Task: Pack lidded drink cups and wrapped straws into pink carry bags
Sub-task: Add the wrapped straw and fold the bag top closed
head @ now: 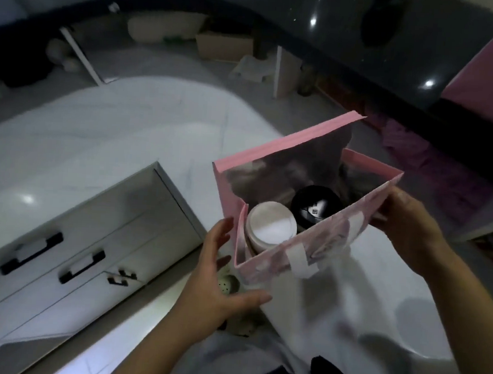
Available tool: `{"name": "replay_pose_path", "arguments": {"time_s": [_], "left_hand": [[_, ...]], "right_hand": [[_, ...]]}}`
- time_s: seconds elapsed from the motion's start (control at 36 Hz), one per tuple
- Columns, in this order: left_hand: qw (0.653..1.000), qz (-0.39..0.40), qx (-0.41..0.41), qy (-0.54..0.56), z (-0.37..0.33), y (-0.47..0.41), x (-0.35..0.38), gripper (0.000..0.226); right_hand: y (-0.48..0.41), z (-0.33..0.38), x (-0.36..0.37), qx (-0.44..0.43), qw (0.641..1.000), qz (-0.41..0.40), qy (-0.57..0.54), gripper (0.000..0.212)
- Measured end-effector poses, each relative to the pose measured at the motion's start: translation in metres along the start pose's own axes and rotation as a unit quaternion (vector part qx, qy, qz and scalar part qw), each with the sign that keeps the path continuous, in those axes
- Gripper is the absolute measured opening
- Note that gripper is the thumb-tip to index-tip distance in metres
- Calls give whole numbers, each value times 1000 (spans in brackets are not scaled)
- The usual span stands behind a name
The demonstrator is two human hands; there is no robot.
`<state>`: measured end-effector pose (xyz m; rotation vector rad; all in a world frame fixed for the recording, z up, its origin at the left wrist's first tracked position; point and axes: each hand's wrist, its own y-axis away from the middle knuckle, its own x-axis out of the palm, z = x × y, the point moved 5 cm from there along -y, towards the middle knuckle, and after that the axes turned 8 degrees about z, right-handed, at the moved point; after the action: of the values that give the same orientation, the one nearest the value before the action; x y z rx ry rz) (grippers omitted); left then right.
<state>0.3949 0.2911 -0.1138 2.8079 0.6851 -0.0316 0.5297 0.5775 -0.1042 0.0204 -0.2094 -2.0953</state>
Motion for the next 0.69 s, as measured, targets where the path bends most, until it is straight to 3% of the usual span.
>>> {"name": "replay_pose_path", "arguments": {"time_s": [0.11, 0.19, 0.28, 0.39, 0.56, 0.69], "left_hand": [[999, -11, 30, 29, -5, -4, -12, 106], [1000, -18, 20, 8, -11, -8, -26, 89], [999, -17, 22, -22, -21, -14, -39, 74], [995, 11, 53, -87, -37, -28, -55, 70], [982, 27, 67, -172, -47, -47, -68, 60], [979, 82, 69, -174, -53, -56, -73, 59]], "right_hand": [[16, -4, 5, -10, 999, 33, 15, 56], [27, 0, 12, -24, 996, 59, 65, 35], [30, 1, 8, -21, 996, 36, 81, 42], [28, 9, 5, -22, 995, 71, 71, 57], [16, 22, -2, -20, 987, 84, 135, 43], [3, 30, -6, -15, 974, 132, 181, 54]]}}
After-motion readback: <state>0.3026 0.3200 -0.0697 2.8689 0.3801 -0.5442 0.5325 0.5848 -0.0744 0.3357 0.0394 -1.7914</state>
